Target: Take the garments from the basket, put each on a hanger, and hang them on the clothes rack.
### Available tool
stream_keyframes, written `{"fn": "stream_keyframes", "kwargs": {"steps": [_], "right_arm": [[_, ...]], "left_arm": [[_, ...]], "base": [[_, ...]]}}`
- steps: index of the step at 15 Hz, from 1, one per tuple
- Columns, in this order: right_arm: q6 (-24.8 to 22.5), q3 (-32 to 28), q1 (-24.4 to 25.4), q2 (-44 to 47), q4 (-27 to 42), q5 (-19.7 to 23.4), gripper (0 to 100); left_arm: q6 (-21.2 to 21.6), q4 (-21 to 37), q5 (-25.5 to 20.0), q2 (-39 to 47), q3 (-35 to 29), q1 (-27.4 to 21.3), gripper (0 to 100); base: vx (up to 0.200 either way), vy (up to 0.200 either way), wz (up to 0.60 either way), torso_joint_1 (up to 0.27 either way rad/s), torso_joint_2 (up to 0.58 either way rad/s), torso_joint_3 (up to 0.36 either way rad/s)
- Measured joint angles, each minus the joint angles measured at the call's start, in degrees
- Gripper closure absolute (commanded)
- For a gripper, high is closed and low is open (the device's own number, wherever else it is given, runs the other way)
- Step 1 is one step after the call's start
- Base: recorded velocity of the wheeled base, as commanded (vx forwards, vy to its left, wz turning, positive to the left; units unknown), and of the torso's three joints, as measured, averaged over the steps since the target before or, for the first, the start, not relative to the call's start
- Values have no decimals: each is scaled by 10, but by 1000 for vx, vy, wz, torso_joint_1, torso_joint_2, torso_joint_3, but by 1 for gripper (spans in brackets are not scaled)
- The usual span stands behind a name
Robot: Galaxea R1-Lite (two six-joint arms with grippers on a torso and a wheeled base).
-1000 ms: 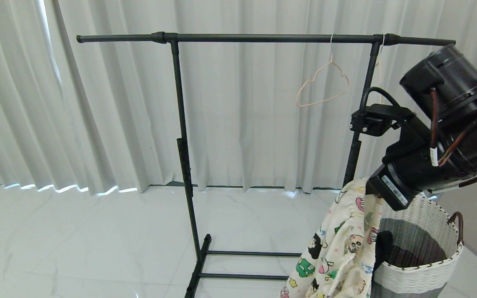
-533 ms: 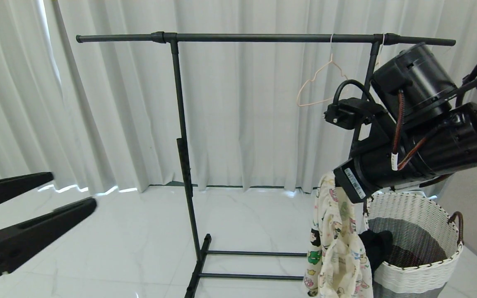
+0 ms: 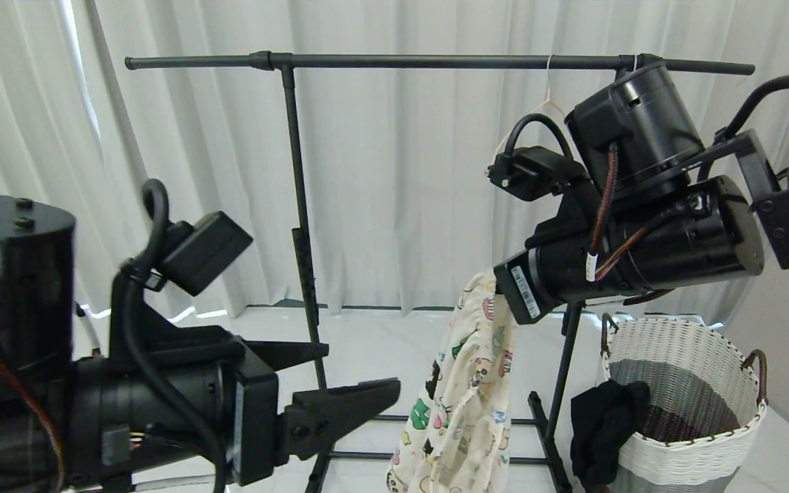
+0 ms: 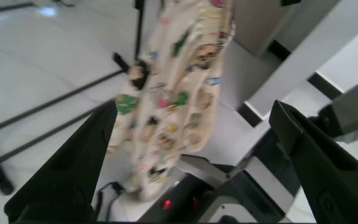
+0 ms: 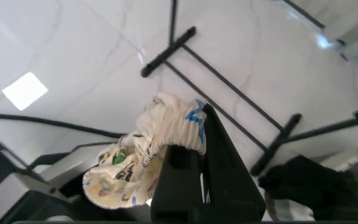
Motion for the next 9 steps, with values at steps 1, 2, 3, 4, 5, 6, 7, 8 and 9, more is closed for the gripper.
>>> {"fn": "stream_keyframes", "kwargs": {"steps": [1,2,3,4,5,6,7,8,9], "right_arm": [[5,0,7,2,-5,5,100],[9,0,16,4,-12,8,100],[10,0,25,4,-13,10,100],[10,-1,28,4,-14,10,100],[11,-2,30,4,-14,10,100],[15,-2,31,3,-14,10,100],[18,-2,32,1,-13,10,100],[21,-1,33,-1,-13,11,100],[25,0,33,-3,-13,11,100]], "left_arm": [[-5,-13,0,16,1,-14,0],[-6,-22,1,35,2,-23,0],[-6,-34,6,57,2,-30,0],[-5,-43,15,81,2,-35,0],[-1,-52,24,108,1,-39,0],[4,-60,32,133,1,-41,0],[9,-73,38,157,0,-43,0],[14,-96,40,185,0,-43,0],[23,-117,43,209,-1,-43,0]], "base": [[0,0,0,0,0,0],[0,0,0,0,0,0],[0,0,0,0,0,0],[0,0,0,0,0,0],[0,0,0,0,0,0],[0,0,0,0,0,0],[0,0,0,0,0,0],[0,0,0,0,0,0],[0,0,0,0,0,0]]}}
